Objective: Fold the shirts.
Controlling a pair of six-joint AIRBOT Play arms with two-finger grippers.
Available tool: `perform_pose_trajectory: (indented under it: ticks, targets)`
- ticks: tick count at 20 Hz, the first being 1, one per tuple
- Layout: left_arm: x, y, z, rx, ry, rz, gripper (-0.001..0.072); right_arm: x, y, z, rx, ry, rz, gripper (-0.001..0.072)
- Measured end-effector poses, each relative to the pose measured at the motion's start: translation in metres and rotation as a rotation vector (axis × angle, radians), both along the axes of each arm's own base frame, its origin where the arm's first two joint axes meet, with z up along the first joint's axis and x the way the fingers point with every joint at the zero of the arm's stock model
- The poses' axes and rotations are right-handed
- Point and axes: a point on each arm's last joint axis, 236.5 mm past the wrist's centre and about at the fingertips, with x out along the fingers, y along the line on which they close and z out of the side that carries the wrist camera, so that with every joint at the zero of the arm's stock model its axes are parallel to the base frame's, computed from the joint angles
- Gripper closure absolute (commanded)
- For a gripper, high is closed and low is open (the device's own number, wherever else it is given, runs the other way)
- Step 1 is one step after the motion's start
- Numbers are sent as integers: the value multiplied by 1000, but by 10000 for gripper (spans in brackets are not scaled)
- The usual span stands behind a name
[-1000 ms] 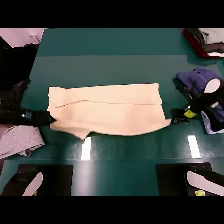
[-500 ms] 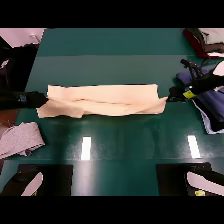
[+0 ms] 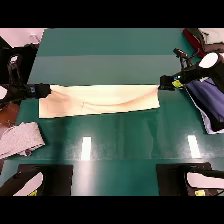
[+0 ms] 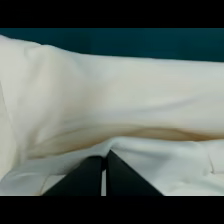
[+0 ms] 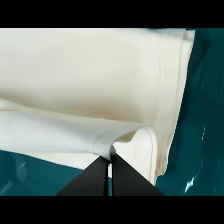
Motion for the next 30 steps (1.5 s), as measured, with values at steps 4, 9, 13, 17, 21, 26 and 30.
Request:
perform_pose_trajectory:
  ticks: [4, 9, 13, 17, 21, 26, 30]
  targets:
    - [13, 6, -7, 8, -17, 21, 681, 12, -1, -15, 8, 19, -47, 699]
    - [20, 11, -22, 28, 0, 27, 681, 25, -8, -23, -4, 14, -119, 699]
    - [25, 13, -26, 32, -3, 35, 680, 27, -16, -27, -32, 15, -152, 696]
    - [29, 15, -25, 34, -18, 45, 397, 30, -21, -28, -46, 9, -165, 604]
    - [30, 16, -25, 36, -25, 51, 54, 33, -23, -27, -51, -3, -173, 363]
    - [28, 12, -20, 26, -4, 35, 56, 21, -32, -28, -27, 38, -136, 333]
    - [19, 4, -19, 4, 48, 6, 499, 6, -54, -32, 57, 113, -113, 97]
